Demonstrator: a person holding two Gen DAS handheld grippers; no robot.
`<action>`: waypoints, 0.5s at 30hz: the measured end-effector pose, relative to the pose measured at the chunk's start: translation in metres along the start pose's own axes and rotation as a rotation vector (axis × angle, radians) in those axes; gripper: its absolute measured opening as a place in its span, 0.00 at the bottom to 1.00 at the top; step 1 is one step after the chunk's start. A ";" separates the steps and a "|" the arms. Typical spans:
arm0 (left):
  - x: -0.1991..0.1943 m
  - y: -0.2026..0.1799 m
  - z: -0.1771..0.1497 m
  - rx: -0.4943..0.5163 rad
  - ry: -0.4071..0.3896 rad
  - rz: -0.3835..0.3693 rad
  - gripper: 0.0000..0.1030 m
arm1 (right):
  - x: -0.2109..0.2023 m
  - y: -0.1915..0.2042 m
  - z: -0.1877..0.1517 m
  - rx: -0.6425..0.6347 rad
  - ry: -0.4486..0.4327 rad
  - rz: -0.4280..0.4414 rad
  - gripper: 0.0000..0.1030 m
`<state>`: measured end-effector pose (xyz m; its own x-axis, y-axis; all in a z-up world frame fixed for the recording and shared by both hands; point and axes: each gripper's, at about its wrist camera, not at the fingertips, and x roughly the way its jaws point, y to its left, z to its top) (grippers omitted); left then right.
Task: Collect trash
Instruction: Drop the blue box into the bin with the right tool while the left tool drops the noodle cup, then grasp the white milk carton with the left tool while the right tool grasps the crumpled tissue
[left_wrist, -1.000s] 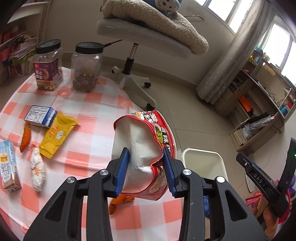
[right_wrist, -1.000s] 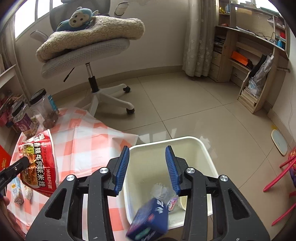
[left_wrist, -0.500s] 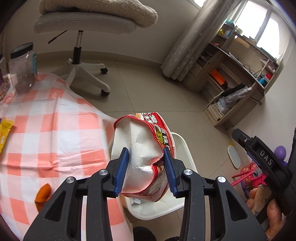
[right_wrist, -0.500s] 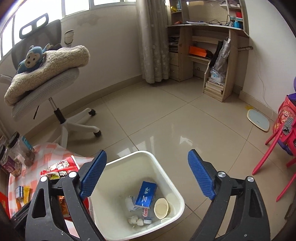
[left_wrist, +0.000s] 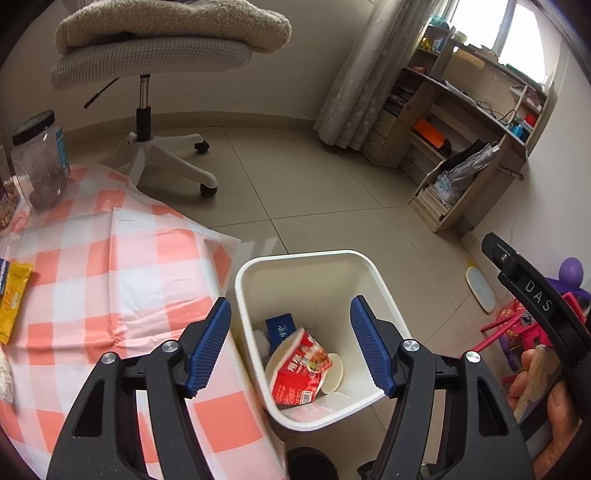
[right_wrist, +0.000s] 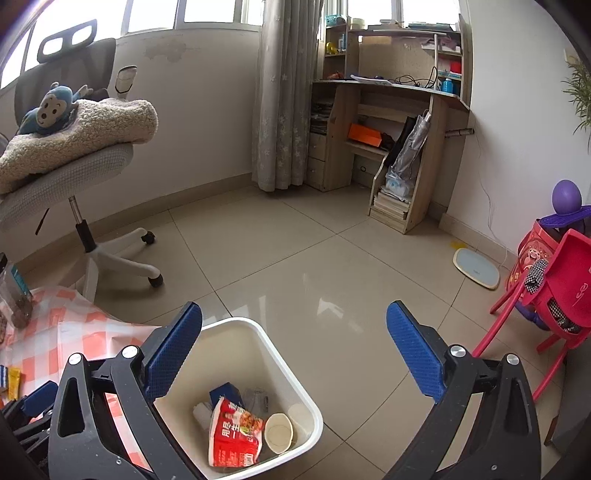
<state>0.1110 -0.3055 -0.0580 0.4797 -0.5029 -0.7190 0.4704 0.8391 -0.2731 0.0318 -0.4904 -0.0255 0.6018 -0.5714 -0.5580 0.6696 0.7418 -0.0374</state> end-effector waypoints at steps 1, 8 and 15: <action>-0.003 0.004 -0.002 0.008 -0.009 0.020 0.65 | -0.002 0.004 -0.003 -0.003 -0.003 0.007 0.93; -0.027 0.045 -0.006 -0.049 -0.088 0.172 0.74 | -0.022 0.041 -0.016 -0.053 -0.038 0.056 0.93; -0.055 0.095 -0.010 -0.173 -0.110 0.271 0.83 | -0.039 0.093 -0.028 -0.160 -0.056 0.110 0.93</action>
<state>0.1215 -0.1964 -0.0510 0.6512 -0.2685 -0.7099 0.1868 0.9633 -0.1929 0.0586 -0.3896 -0.0308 0.6935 -0.4992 -0.5195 0.5237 0.8445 -0.1124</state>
